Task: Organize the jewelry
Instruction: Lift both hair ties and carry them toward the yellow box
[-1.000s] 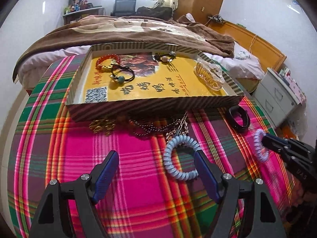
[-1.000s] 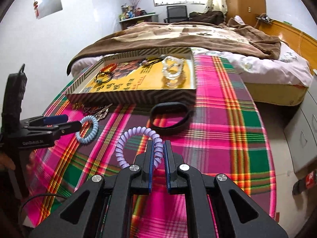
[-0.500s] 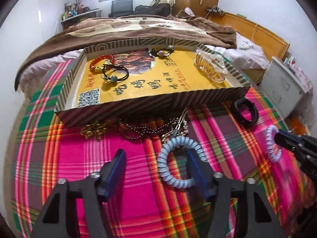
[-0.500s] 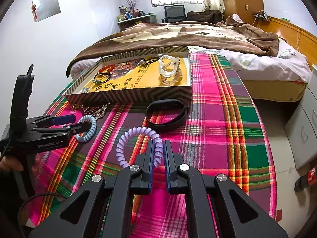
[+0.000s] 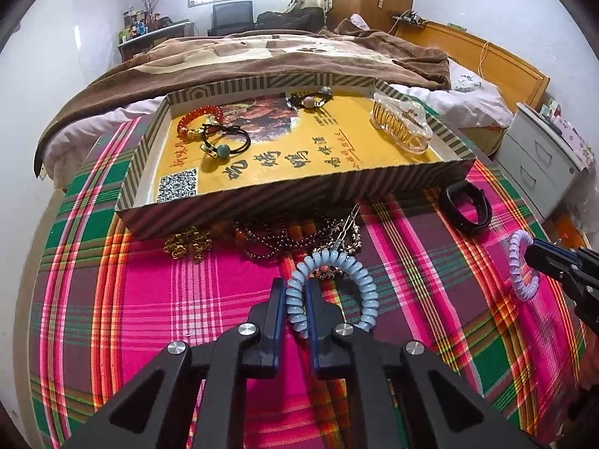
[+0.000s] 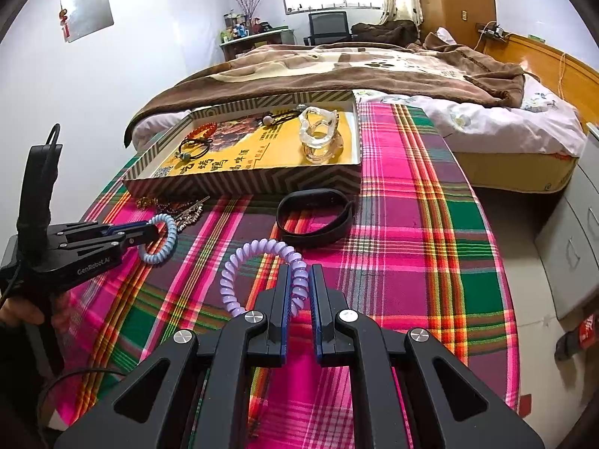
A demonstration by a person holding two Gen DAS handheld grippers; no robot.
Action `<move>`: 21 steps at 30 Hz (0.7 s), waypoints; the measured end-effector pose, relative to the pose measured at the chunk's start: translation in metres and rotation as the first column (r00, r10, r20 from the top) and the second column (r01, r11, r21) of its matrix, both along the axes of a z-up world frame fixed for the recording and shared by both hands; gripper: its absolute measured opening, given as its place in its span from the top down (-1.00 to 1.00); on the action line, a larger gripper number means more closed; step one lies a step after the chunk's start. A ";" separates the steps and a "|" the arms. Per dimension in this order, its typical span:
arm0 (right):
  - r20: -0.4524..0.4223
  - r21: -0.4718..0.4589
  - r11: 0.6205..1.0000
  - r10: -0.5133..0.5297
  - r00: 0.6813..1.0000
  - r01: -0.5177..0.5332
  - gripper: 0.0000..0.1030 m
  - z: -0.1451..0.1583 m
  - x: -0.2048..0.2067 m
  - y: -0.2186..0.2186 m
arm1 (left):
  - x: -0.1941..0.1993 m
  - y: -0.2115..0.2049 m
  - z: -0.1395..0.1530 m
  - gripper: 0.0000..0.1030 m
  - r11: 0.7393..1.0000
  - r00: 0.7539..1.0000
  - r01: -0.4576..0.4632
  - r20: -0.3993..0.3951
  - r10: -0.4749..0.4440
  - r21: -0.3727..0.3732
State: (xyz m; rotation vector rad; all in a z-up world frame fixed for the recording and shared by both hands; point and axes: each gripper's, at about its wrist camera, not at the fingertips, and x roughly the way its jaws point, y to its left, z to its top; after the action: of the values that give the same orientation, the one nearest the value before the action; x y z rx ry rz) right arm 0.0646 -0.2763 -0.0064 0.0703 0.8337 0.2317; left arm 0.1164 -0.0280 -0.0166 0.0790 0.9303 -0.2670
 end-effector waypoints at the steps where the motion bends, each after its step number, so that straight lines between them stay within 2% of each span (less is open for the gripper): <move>1: 0.002 -0.001 1.000 -0.001 1.000 0.001 0.82 0.001 -0.001 0.000 | -0.001 0.001 0.001 0.81 1.000 1.000 -0.001 0.004 0.001 -0.001; 14: 0.045 -0.001 1.000 -0.003 0.999 0.003 0.82 0.025 0.001 0.006 | -0.012 0.013 0.043 0.81 0.999 0.997 -0.007 0.076 0.011 -0.054; 21: 0.083 -0.008 1.000 0.007 0.997 -0.006 0.82 0.048 0.023 0.013 | -0.002 0.021 0.065 0.81 0.998 0.993 -0.019 0.118 0.026 -0.061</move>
State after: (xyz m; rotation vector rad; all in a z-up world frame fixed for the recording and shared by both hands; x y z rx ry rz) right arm 0.0879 -0.2632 0.0411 0.0502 0.7519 0.2361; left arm 0.1146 -0.0070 0.0488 0.0293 0.8040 -0.2662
